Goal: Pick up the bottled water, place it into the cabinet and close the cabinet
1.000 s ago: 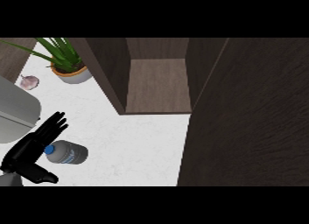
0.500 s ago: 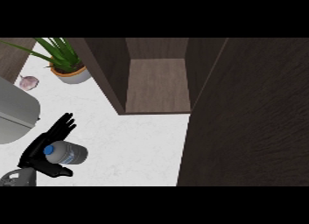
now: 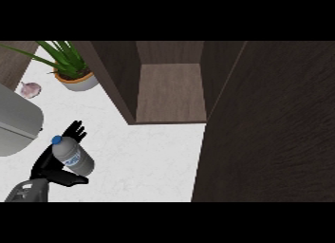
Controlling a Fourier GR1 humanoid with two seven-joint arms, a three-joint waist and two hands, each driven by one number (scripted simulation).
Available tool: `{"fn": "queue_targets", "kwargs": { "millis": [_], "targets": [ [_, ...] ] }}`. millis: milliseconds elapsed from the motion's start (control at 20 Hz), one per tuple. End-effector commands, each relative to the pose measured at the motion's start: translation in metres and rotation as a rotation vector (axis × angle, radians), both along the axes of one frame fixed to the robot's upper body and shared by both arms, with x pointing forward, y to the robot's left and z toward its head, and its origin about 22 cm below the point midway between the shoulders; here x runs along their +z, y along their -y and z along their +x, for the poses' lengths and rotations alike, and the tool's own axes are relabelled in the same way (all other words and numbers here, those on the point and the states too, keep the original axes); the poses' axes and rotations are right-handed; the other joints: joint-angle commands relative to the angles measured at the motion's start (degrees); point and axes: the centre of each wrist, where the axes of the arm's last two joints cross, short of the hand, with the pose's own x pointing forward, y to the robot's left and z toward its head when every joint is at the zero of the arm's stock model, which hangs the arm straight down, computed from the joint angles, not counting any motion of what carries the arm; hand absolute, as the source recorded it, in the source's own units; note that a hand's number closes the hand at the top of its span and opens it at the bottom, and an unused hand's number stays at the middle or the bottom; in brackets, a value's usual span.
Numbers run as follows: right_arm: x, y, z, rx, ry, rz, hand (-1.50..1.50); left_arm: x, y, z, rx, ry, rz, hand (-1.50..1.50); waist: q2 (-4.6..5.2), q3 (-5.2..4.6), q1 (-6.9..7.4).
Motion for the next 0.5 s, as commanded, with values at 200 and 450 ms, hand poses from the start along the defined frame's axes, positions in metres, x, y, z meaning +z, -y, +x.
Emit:
{"fn": "queue_targets", "kwargs": {
  "millis": [200, 450],
  "targets": [
    [0.015, 0.004, -0.021, -0.015, 0.055, -0.045, -1.50, -0.009, 0.036, 0.014, -0.089, 0.046, -0.143, 1.50, -0.06, -0.02, -0.46],
    [0.011, -0.002, -0.006, -0.034, 0.065, -0.022, -1.50, 0.004, 0.047, 0.025, -0.229, 0.208, 0.009, 1.50, -0.27, -0.01, 0.30]
  ]
}}
